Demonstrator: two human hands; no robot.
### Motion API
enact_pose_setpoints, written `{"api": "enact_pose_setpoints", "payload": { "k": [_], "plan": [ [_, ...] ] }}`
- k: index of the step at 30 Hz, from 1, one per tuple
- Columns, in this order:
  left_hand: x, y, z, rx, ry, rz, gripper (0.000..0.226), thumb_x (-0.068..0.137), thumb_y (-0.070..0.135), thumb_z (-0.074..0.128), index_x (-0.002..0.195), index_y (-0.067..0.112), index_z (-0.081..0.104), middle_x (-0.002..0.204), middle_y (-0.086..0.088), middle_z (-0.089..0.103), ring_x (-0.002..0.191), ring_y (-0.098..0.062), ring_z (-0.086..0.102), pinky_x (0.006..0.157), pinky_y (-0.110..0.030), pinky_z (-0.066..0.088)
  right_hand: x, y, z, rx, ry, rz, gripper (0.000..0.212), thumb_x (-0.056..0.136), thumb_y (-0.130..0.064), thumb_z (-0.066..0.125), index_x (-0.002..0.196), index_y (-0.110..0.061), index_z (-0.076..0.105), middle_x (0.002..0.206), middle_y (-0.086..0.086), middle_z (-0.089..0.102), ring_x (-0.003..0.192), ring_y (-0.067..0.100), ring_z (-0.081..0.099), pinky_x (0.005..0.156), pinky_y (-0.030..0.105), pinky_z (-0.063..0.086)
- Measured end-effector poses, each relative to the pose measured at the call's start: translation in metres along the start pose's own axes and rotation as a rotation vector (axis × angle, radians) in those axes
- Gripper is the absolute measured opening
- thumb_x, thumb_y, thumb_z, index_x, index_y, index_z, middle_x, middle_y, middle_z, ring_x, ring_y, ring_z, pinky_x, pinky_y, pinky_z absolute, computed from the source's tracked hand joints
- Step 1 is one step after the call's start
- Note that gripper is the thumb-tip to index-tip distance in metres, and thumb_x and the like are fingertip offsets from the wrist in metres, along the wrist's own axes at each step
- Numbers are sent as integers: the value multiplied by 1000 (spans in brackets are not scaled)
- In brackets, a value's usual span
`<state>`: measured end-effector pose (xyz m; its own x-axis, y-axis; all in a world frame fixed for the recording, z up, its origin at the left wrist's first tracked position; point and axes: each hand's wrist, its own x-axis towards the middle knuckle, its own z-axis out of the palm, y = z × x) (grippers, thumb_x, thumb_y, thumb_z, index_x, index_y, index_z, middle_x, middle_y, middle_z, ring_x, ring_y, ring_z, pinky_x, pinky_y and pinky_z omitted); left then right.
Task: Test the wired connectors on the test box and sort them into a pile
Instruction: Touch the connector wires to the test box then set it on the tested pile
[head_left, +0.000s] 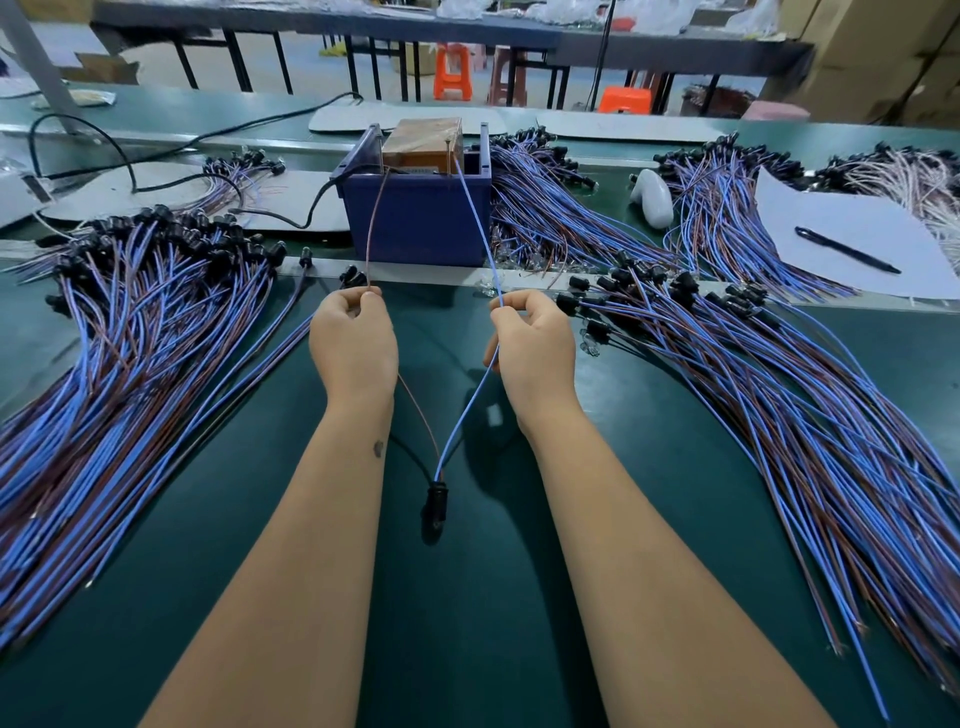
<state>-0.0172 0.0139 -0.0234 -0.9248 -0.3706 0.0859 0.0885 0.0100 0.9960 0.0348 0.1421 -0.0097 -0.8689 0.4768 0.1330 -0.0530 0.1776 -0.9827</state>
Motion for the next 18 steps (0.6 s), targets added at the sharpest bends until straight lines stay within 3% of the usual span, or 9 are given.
{"api": "enact_pose_setpoints", "payload": {
  "k": [4,18],
  "plan": [
    [0,0,0,-2,6,-9,14,95,17,46,94,19,60,67,4,53,54,-12,43,51,-26,35,-1,-1,-1,-14,-9,0,19,89,-9,48,77,-21,55,45,-7,49,42,5,44,43,15,36],
    [-2,3,-1,-52,25,-29,14,95,15,46,88,22,56,64,4,51,51,-10,43,48,-25,35,1,3,2,-19,-45,-16,16,88,-12,50,76,-20,58,41,-11,46,41,6,44,47,19,39]
  ]
}}
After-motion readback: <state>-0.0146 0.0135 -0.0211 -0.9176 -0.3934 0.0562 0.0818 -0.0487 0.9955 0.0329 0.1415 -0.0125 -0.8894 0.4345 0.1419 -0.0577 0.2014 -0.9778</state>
